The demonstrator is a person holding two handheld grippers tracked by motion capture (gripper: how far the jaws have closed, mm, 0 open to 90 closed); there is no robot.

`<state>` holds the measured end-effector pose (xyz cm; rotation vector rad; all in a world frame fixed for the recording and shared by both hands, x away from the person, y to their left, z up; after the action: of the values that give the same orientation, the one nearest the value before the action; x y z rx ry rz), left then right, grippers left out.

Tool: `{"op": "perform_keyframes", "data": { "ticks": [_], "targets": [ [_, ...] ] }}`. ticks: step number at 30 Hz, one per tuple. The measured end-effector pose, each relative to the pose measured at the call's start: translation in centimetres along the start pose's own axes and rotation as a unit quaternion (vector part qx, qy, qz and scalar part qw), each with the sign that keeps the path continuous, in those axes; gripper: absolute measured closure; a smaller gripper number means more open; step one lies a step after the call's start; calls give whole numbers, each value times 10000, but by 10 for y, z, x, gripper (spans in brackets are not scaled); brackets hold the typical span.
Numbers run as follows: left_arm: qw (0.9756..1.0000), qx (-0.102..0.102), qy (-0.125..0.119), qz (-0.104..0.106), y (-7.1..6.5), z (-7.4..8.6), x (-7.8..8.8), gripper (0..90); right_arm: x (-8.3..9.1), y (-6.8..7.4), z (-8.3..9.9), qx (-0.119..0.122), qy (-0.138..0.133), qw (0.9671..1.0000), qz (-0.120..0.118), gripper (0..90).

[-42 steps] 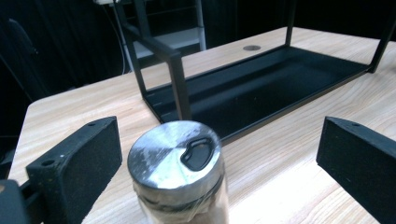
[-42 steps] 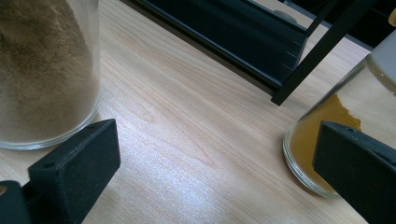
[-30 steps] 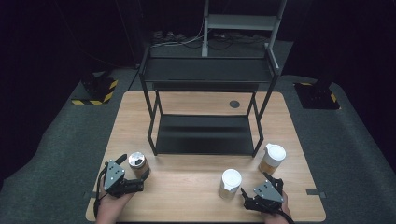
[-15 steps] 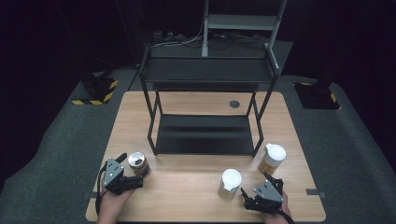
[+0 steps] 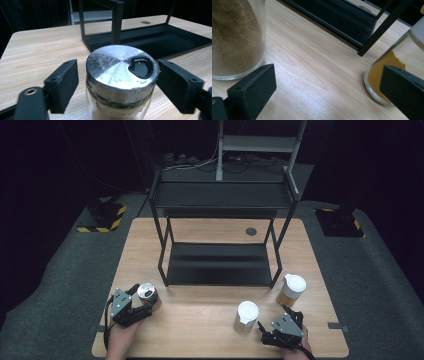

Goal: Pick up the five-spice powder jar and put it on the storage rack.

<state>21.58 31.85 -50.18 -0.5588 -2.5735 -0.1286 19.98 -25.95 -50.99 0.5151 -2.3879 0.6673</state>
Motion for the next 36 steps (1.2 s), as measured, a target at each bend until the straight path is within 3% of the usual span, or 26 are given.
{"op": "perform_keyframes", "data": {
  "ticks": [10,22,36],
  "targets": [
    [9999,-30,-109,14,0,3,-2,333,0,0,0,-9,-7,10000,-4,3],
    [9999,-131,-103,41,1,2,-1,347,0,-1,0,-8,2,10000,-14,3],
    [9992,-298,-222,146,-10,-7,4,347,0,-2,0,-32,-2,10000,-51,3]
  ]
}}
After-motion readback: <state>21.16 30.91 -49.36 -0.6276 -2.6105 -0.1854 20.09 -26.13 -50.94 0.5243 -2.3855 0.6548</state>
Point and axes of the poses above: each handheld gripper's, and its own axes: x roughly backward along the jaws, z roughly out of its underside, y roughly to its left, the point moved 3 cm from there along -x, roughly forward along the jaws, and after that the axes turned 15 degrees about y, right-handed, at the moved point
